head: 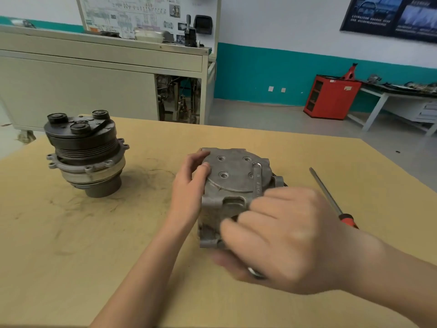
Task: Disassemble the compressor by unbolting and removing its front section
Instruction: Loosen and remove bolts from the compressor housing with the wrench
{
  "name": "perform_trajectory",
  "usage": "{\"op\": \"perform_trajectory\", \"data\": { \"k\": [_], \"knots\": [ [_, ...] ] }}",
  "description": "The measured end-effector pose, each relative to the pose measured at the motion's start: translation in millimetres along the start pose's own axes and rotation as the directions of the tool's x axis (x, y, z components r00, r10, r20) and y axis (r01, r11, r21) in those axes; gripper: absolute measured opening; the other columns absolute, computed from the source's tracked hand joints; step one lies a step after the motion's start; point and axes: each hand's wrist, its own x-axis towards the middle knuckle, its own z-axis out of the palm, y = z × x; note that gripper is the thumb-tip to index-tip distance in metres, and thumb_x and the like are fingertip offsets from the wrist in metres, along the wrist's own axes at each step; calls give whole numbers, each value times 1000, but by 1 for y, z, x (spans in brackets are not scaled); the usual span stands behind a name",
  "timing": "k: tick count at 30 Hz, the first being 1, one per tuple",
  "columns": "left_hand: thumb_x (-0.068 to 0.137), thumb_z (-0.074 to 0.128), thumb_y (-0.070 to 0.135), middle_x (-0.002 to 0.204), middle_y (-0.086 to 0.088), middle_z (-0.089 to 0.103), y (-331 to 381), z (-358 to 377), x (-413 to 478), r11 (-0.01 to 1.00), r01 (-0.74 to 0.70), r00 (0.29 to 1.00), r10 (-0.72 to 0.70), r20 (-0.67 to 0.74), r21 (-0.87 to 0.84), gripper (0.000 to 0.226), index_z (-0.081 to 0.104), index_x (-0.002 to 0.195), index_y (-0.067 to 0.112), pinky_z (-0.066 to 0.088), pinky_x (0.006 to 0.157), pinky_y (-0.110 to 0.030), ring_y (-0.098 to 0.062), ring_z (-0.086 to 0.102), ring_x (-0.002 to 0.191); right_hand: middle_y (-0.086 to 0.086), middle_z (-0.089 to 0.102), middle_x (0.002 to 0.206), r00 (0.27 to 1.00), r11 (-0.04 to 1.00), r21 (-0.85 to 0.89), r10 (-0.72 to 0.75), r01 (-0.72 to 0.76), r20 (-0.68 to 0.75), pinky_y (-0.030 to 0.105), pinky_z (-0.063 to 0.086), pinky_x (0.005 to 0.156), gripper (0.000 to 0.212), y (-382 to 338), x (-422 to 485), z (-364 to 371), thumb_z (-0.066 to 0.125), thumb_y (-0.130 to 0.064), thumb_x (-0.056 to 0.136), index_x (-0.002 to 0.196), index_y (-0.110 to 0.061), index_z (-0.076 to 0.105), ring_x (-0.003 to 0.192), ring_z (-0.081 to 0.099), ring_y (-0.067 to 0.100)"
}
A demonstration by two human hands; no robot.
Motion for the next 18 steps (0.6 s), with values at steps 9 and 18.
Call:
{"op": "perform_trajectory", "data": {
  "k": [9,18],
  "knots": [
    [98,46,14,105,13,63,-1,0,1,1000,-3,1000,3,-3,4,27,62,120,20,49,71,-14,8,62,86,-9,61,60,807,721,463,590,-515,-22,10,38,49,25,28,-89,-9,50,-12,82,65,-20,66,50,51,2],
    [98,47,14,112,9,61,0,0,0,1000,10,1000,-10,-18,21,26,63,115,26,49,92,-33,-15,58,109,-4,13,44,354,-426,880,806,-210,474,11,23,37,26,102,-117,41,51,-22,80,60,-19,67,40,11,10]
  ]
}}
